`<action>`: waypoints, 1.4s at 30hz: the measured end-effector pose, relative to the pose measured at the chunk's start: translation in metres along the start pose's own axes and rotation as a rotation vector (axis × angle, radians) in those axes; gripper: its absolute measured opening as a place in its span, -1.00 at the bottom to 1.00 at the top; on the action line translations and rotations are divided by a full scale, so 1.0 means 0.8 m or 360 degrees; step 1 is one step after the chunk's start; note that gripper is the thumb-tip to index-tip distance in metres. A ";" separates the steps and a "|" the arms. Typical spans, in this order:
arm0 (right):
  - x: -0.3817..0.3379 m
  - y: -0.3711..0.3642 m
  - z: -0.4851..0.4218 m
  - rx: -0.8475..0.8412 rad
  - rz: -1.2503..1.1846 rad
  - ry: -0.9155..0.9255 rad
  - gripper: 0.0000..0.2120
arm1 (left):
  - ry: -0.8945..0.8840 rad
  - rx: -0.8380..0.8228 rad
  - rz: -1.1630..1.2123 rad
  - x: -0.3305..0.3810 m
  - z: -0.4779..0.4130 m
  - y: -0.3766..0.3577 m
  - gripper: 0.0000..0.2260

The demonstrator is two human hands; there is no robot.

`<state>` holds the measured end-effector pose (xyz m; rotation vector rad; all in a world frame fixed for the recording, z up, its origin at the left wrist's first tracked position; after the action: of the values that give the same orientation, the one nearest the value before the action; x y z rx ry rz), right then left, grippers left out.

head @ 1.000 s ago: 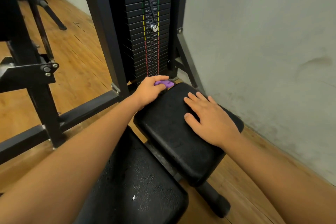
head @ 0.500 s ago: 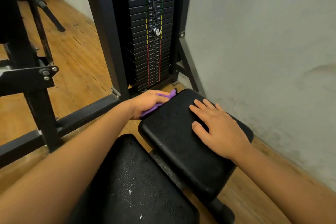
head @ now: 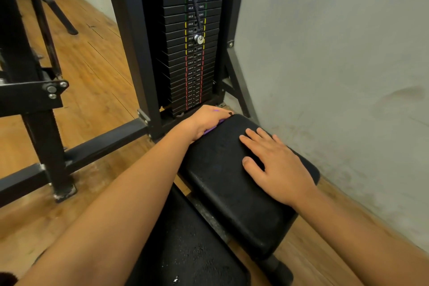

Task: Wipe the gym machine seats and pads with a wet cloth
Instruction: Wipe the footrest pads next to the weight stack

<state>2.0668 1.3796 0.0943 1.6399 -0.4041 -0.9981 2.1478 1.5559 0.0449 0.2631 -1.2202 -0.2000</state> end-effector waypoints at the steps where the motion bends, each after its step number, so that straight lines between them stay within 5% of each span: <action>1: 0.000 0.000 0.000 0.0007 -0.0005 -0.0001 -0.48 | -0.0035 -0.0029 0.0005 -0.005 0.003 0.002 -0.83; 7: 0.001 -0.003 0.000 0.0005 -0.0007 -0.0004 -0.48 | -0.0181 -0.0223 0.0049 -0.018 0.017 0.010 -0.73; 42: 0.001 -0.003 -0.003 0.0054 -0.0038 0.0016 -0.46 | -0.0165 -0.0167 0.0026 -0.051 0.078 0.046 -0.74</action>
<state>2.0688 1.3811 0.0920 1.6829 -0.3977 -1.0053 2.0759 1.5975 0.0391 0.1529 -1.3100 -0.2651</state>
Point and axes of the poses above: each hand's wrist, its own z-axis away from the middle knuckle, its own y-axis out of the back of the hand, x = y × z, the point moved 8 cm from there along -z, towards the middle knuckle, and after that the axes turned 12 degrees about -z, right-handed, at the moved point
